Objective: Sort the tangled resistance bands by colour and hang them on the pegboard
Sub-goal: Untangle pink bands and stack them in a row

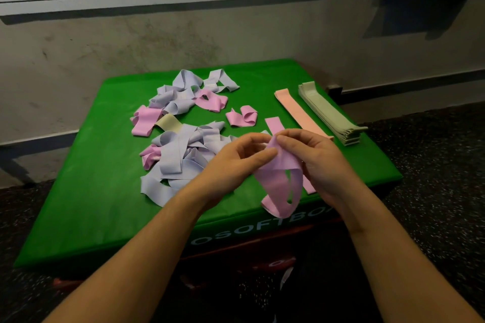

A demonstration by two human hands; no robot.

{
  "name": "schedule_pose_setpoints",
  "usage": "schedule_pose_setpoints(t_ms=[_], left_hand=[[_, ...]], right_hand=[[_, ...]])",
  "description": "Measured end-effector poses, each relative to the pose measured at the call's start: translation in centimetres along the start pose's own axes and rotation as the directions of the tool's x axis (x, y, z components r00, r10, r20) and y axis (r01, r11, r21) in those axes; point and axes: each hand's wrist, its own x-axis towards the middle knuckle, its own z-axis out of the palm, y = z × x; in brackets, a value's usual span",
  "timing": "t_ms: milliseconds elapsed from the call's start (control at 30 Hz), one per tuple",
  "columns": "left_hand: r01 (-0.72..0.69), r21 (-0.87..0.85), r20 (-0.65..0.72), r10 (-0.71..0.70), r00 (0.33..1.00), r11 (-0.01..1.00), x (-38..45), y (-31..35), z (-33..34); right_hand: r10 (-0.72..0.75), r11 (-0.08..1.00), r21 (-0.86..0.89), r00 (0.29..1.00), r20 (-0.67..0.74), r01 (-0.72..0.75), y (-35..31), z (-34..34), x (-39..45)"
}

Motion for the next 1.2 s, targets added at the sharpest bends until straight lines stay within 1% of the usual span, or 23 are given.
schedule_pose_setpoints(t_ms=[67, 133, 233, 333, 467, 567, 600, 667, 800, 933, 1033, 1167, 1200], left_hand=[[-0.053, 0.02, -0.037, 0.054, 0.998, 0.998, 0.0, 0.2, 0.2], [-0.073, 0.013, -0.041, 0.073, 0.996, 0.997, -0.1, 0.4, 0.5], [-0.063, -0.042, 0.016, 0.063, 0.998, 0.997, -0.2, 0.6, 0.7], [0.0, -0.102, 0.065, 0.007, 0.998, 0.995, -0.3, 0.6, 0.7], [0.006, -0.003, 0.072, -0.006, 0.997, 1.0, -0.4, 0.6, 0.5], [0.01, -0.023, 0.071, -0.008, 0.997, 1.0, -0.7, 0.8, 0.7], [0.017, -0.044, 0.072, -0.014, 0.997, 0.999, -0.8, 0.8, 0.8], [0.043, -0.126, 0.083, -0.033, 0.996, 0.991, -0.7, 0.6, 0.9], [0.099, -0.33, 0.137, -0.056, 0.989, 0.939, -1.0, 0.7, 1.0], [0.035, -0.371, 0.067, -0.012, 0.998, 0.928, -1.2, 1.0, 1.4], [-0.034, -0.369, -0.006, 0.035, 0.999, 0.929, -1.5, 1.4, 1.5], [-0.091, -0.349, -0.06, 0.075, 0.995, 0.933, -1.6, 1.3, 1.2], [-0.094, -0.343, -0.065, 0.076, 0.995, 0.934, -1.6, 1.2, 1.2]], right_hand=[[-0.001, 1.0, -0.018, 1.0, 0.019, 0.002, 0.0, 0.0, -0.1], [-0.003, 0.999, -0.046, 0.999, 0.038, 0.005, 0.0, -0.1, -0.3], [-0.016, 0.997, -0.078, 0.998, 0.068, 0.022, -0.1, -0.2, -0.7], [-0.023, 0.997, -0.075, 0.996, 0.084, 0.029, -0.3, -0.4, -1.1], [-0.037, 0.989, -0.136, 0.994, 0.105, 0.051, -0.3, -0.7, -1.6], [-0.051, 0.967, -0.243, 0.991, 0.123, 0.08, -0.1, -0.8, -1.7], [-0.052, 0.959, -0.269, 0.99, 0.131, 0.086, -0.1, -0.7, -1.7], [-0.046, 0.961, -0.264, 0.988, 0.146, 0.084, -0.1, -0.6, -1.8], [-0.016, 0.988, -0.151, 0.987, 0.158, 0.04, -0.3, -0.8, -2.0], [-0.059, 0.989, -0.124, 0.989, 0.135, 0.075, -0.2, -0.8, -2.4], [-0.149, 0.968, -0.189, 0.984, 0.096, 0.165, 0.1, -1.3, -2.9], [-0.253, 0.943, -0.196, 0.961, 0.108, 0.27, 0.8, -2.3, -3.8], [-0.268, 0.929, -0.229, 0.956, 0.118, 0.289, 1.0, -2.4, -4.1]])
